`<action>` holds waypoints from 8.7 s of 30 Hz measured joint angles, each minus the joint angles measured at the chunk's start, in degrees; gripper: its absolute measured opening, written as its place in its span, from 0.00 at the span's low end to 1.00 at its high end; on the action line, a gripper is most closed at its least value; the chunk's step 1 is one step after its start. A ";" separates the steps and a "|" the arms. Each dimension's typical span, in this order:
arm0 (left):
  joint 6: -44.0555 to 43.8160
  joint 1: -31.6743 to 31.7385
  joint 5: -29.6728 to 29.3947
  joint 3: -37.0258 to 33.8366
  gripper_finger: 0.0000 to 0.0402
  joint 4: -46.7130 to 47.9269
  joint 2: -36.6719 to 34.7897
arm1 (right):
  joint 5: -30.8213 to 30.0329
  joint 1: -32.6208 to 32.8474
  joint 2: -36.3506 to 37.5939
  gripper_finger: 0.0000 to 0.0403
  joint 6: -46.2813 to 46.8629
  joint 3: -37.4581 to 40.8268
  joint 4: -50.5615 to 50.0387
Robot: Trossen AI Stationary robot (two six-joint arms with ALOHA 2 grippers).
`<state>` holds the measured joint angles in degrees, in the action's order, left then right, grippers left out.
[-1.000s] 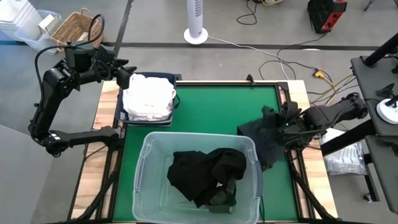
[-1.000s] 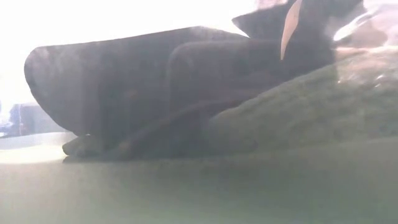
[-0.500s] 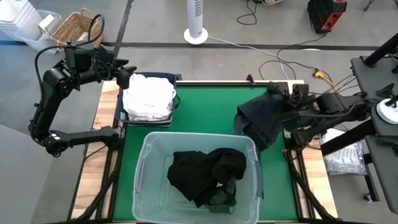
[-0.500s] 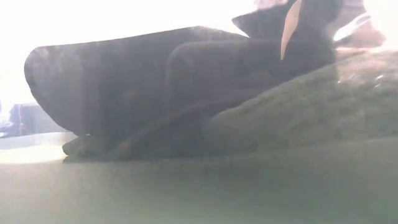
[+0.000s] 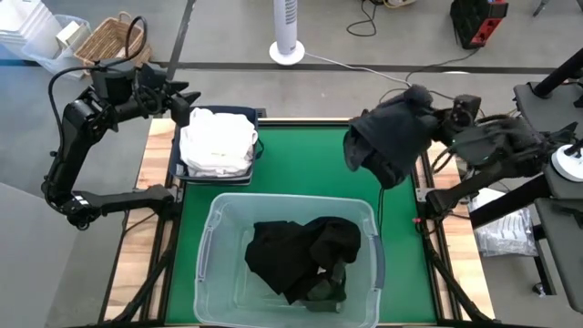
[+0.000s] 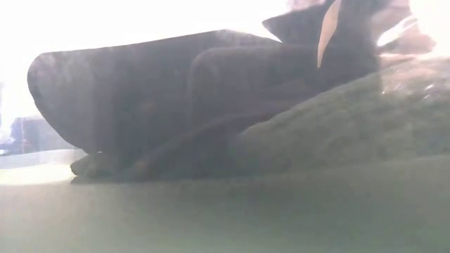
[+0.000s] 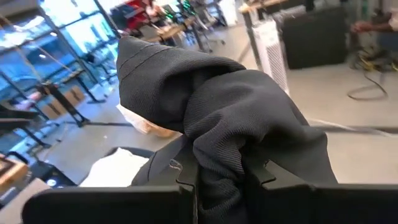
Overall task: Sort clothes
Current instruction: Put the black shorts into the transparent laundry bin, then return to Home Position
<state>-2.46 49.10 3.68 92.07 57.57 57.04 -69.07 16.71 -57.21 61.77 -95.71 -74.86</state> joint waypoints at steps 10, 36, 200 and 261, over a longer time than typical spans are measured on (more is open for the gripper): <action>0.00 0.00 -0.04 0.00 0.52 -1.63 0.00 | 2.88 -0.16 0.00 0.11 -36.14 -3.46 33.04; 0.00 0.00 -0.04 0.00 0.52 -2.32 0.00 | 33.16 -0.26 -8.79 0.11 -64.68 -14.00 71.28; 9.73 0.00 -0.01 -1.55 0.52 0.44 -0.07 | 87.11 3.04 -55.23 0.14 -59.43 -0.59 12.31; -5.61 -0.20 26.97 -1.77 0.52 -14.39 -18.64 | 55.50 -0.91 -39.35 0.39 -64.81 -38.02 11.99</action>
<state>-8.07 48.90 30.65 90.30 43.18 38.40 -13.56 15.80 -96.56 -3.03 -133.73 -62.87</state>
